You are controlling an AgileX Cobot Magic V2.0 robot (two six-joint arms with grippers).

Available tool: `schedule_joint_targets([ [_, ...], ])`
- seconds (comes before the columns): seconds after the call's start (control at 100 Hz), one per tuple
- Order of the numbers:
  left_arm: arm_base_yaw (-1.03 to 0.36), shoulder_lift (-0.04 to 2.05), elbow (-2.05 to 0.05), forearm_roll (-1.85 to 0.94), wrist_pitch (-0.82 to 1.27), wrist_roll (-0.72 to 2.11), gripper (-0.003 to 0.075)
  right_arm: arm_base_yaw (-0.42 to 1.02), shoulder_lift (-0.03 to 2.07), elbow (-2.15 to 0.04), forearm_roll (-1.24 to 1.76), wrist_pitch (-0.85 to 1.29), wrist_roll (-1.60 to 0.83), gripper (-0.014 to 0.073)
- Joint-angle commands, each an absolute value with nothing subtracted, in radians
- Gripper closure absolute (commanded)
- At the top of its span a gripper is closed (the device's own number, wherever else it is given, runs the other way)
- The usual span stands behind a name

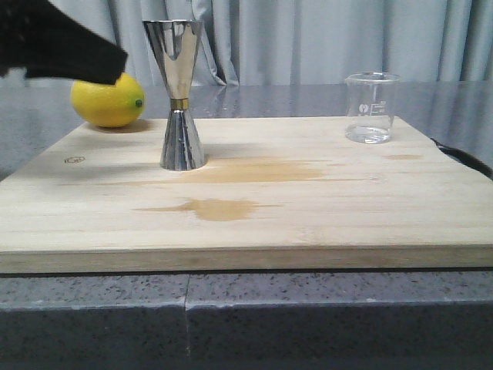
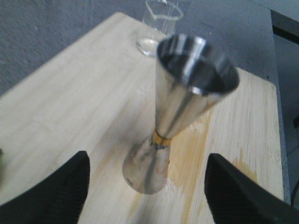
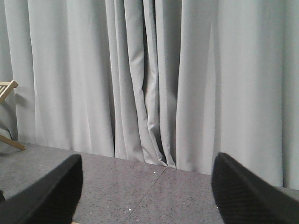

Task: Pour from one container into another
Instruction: 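Open the left gripper and withdraw it from the jigger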

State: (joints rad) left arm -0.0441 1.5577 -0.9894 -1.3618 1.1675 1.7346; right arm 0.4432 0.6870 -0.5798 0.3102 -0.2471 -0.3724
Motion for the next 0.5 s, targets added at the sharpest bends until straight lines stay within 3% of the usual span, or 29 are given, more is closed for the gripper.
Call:
schedule_joint_targets([
  [0.0,0.0,1.45,-1.056,-1.439,1.245,1.676,0.0251,0.43,0.68,-0.604,0.297,-0.333,-0.418,0.0099],
  [0.12,0.088,1.324,-1.106,-1.471,1.08,1.647,0.0266,0.404,0.68,-0.604,0.297,-0.338,-0.482,0.0099],
  [0.28,0.181,1.145,-1.118,-1.479,0.675,1.587,0.0271,0.339,0.68,-0.608,0.303,-0.352,-0.492,0.0099],
  [0.49,0.2,0.953,-1.089,-1.487,0.285,1.575,0.0273,0.187,0.68,-0.608,0.39,-0.34,-0.629,0.0099],
])
